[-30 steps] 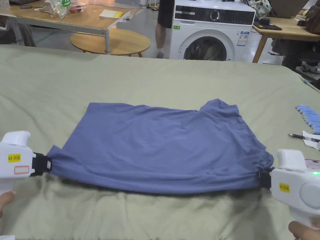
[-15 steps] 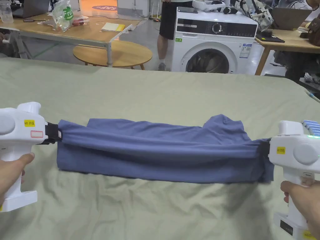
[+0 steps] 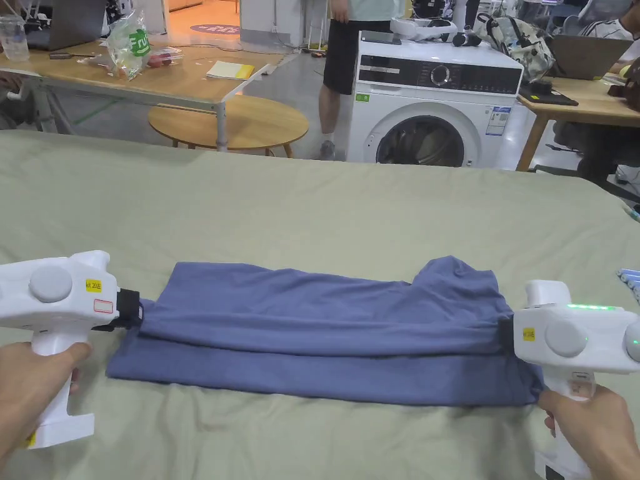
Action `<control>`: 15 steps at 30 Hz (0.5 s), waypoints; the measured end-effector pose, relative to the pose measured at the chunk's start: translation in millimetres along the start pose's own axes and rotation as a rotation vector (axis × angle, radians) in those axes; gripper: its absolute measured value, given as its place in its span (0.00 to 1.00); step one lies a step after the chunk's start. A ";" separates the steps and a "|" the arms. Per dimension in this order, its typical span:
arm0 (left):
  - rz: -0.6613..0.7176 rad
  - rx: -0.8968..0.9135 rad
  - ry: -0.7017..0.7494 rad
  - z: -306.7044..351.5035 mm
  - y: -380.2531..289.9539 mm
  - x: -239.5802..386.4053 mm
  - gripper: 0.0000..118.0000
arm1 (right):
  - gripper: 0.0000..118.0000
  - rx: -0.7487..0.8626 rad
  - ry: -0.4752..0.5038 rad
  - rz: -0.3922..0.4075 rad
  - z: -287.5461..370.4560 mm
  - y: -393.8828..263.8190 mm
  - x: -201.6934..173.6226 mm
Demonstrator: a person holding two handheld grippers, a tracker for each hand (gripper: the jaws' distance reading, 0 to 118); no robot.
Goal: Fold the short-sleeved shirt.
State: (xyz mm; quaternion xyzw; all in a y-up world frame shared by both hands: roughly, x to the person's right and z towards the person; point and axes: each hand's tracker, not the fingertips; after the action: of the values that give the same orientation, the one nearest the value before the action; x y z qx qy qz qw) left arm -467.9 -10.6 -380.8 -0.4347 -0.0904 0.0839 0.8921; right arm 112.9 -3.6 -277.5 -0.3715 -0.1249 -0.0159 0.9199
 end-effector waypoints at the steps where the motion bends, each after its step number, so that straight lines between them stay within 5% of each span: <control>1: -0.017 0.016 -0.013 3.9 -0.7 4.0 0.32 | 0.28 0.041 -0.015 0.003 6.8 -1.4 -2.8; 7: -0.143 0.222 -0.070 45.3 -14.0 36.4 0.34 | 0.33 0.308 0.049 -0.019 66.2 -5.1 -29.6; 10: -0.192 0.350 -0.060 67.5 -32.2 54.9 0.34 | 0.14 0.439 0.013 0.007 95.6 -12.6 -53.6; 12: -0.195 0.429 -0.047 79.5 -44.4 65.3 0.25 | 0.00 0.485 0.045 0.017 108.0 -16.3 -64.9; 14: -0.208 0.462 -0.029 89.2 -56.1 73.1 0.20 | 0.00 0.516 0.043 0.019 117.1 -21.5 -76.5; 15: -0.217 0.482 -0.013 93.7 -62.8 77.4 0.06 | 0.00 0.553 0.035 0.008 122.4 -24.8 -81.0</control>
State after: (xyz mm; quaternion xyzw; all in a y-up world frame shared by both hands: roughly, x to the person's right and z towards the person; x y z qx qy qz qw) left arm -410.4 40.1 -267.6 -0.1966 -0.1195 0.0097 0.9731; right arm 4.8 57.5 -195.4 -0.1063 -0.1073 0.0161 0.9884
